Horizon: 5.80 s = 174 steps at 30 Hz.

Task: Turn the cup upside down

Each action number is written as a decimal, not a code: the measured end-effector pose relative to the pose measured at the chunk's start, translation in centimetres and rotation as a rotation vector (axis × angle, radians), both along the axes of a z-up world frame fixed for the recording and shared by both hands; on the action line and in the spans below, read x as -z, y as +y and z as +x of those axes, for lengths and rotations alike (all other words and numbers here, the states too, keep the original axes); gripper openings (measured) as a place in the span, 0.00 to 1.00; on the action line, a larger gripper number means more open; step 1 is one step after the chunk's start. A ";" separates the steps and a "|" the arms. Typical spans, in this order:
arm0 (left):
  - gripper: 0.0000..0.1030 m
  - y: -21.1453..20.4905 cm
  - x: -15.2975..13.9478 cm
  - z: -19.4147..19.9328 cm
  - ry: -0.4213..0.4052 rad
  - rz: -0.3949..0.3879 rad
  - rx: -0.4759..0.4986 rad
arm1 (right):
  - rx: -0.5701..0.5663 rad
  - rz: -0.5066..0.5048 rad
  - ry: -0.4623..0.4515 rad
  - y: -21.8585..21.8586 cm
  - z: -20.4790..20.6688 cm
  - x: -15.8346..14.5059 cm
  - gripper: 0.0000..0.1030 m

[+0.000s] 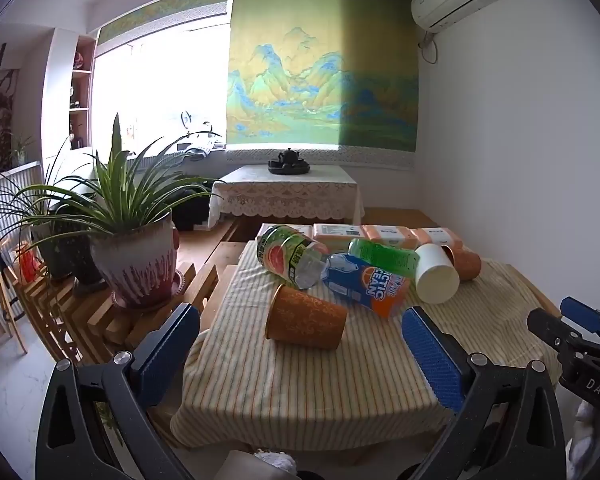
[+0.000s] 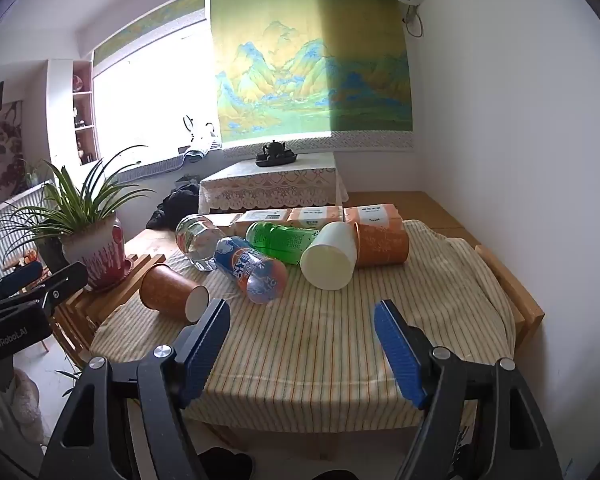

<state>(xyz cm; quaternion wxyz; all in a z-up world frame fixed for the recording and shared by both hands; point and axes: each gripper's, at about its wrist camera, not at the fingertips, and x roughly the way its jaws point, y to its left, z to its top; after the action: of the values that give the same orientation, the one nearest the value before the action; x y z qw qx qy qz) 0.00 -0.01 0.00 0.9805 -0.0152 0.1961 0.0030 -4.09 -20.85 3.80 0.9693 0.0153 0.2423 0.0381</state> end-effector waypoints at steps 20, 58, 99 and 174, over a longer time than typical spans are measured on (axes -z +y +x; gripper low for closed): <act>1.00 -0.2 -0.1 0.2 -0.001 0.001 -0.007 | 0.063 -0.018 -0.030 -0.7 -0.5 0.1 0.76; 1.00 -0.3 0.5 1.3 0.009 -0.003 -0.006 | 0.082 -0.026 -0.048 -0.6 -0.2 0.5 0.90; 1.00 -0.1 2.0 3.6 0.066 -0.010 0.000 | 0.087 0.056 0.047 -4.6 4.6 1.1 0.90; 1.00 -2.4 2.5 14.1 0.353 -0.076 0.185 | -0.200 0.282 0.865 -5.9 21.0 6.7 0.71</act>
<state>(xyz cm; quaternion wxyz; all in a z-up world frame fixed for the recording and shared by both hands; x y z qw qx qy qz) 14.07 -2.43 -2.50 0.9257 -0.0333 0.3656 -0.0918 16.88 -26.76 -2.93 0.7594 0.1378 0.6169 0.1539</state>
